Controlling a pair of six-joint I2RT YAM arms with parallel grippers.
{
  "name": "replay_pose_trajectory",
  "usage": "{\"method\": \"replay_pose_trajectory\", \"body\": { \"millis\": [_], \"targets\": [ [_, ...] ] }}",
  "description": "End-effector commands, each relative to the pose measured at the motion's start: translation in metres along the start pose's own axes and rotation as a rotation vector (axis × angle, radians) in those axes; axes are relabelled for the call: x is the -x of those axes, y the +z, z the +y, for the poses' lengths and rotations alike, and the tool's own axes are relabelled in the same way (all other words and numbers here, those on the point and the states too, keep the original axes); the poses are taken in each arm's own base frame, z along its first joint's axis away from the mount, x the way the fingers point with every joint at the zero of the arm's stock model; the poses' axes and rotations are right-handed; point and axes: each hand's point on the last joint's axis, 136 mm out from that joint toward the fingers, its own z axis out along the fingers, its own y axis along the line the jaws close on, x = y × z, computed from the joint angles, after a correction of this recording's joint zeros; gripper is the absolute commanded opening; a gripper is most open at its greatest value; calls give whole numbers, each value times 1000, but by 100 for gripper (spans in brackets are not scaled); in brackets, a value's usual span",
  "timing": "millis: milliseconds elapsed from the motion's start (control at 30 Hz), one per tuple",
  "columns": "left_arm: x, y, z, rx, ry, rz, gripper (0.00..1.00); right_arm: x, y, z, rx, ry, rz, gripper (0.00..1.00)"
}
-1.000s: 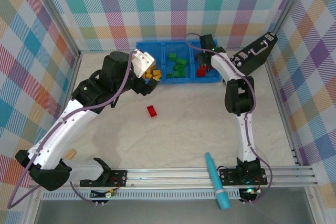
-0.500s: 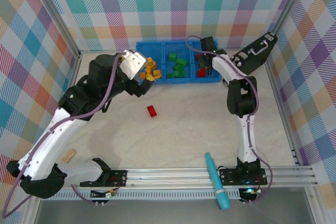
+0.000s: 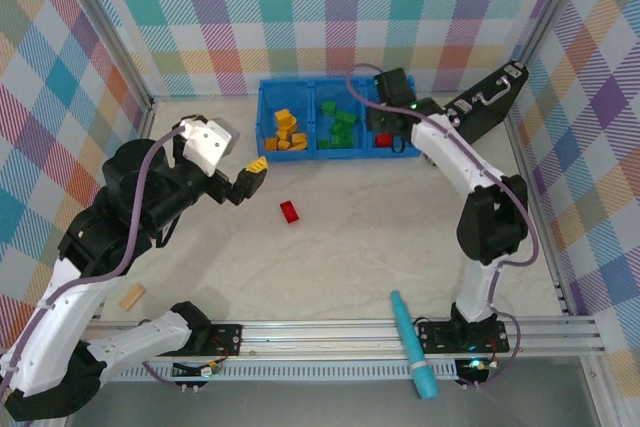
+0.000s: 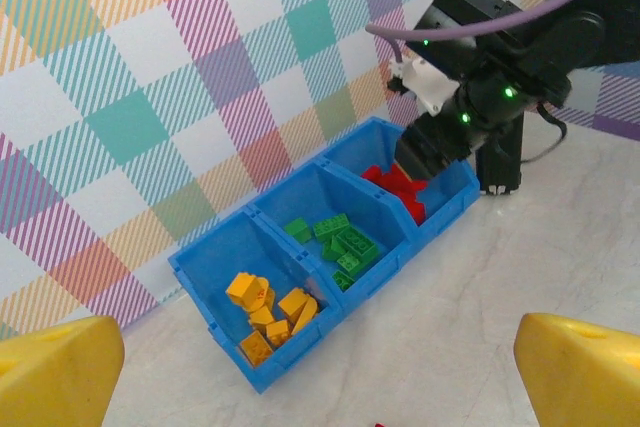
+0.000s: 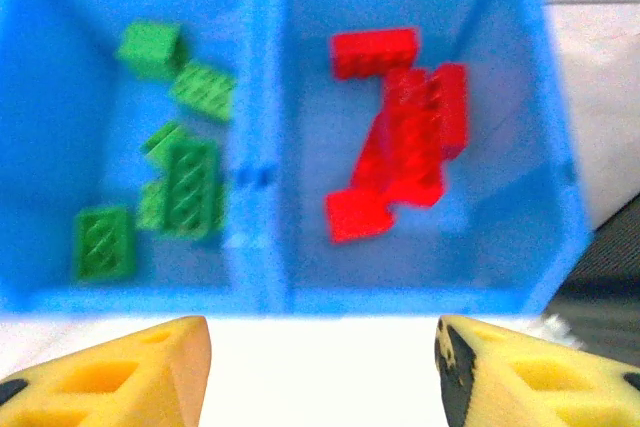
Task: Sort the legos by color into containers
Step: Place the lego in the container, then pick up the lego from the center of the table.
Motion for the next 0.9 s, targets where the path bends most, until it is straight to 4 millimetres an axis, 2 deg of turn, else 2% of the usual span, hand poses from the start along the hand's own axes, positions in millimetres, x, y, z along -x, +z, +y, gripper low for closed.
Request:
{"method": "replay_pose_trajectory", "body": {
  "millis": [0,100,233,400,633,867],
  "targets": [
    [12,-5,3,4,-43,-58,100,-39,-20,34,35,-21,55,63],
    [15,-10,2,-1,-52,-81,100,-68,-28,73,89,-64,76,65],
    [14,-15,-1,-6,-55,-97,100,-94,-34,138,215,-259,37,70],
    [14,-24,4,23,-50,-114,100,-120,-27,193,301,-430,84,68],
    [10,-31,8,42,-43,-113,100,-145,-7,237,342,-489,209,69],
    [9,-29,8,45,-42,-105,100,-174,14,253,378,-465,308,68]
  ]
}}
